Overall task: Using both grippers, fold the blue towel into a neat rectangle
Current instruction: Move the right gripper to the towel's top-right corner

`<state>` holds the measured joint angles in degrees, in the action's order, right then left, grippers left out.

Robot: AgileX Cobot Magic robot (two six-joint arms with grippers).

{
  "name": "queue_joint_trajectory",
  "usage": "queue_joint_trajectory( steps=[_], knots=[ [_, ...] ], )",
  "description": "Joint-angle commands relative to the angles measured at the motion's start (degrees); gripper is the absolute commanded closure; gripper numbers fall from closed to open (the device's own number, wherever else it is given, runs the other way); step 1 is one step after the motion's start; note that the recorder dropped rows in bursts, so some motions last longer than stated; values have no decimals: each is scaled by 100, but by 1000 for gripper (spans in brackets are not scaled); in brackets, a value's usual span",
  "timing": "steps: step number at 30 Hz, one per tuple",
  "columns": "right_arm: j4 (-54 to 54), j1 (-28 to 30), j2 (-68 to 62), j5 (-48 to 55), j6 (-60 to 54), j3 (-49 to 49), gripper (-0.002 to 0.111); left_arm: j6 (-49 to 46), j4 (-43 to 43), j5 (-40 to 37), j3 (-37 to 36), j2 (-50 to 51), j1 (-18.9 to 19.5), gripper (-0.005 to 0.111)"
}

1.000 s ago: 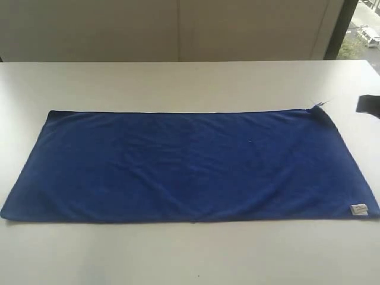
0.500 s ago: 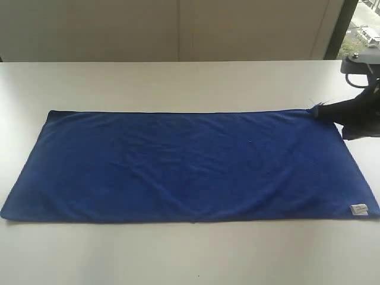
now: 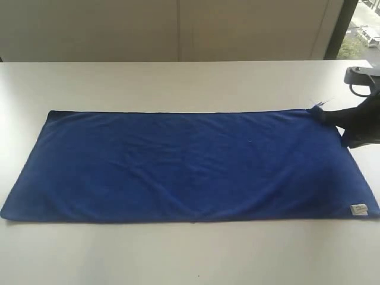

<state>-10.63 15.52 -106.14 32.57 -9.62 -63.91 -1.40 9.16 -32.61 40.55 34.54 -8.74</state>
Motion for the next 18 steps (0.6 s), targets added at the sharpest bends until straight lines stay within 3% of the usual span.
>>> queue_joint_trajectory(
  steps=[1,7,18],
  knots=[
    [15,21,-177,-271,-90,-33,77,-12,51,-2,-20,-48,1,107],
    [13,21,-434,-418,-77,-33,57,-12,51,-2,-20,-48,1,107],
    [24,21,-798,-741,-280,-33,56,-12,51,-2,-20,-48,1,107]
  ],
)
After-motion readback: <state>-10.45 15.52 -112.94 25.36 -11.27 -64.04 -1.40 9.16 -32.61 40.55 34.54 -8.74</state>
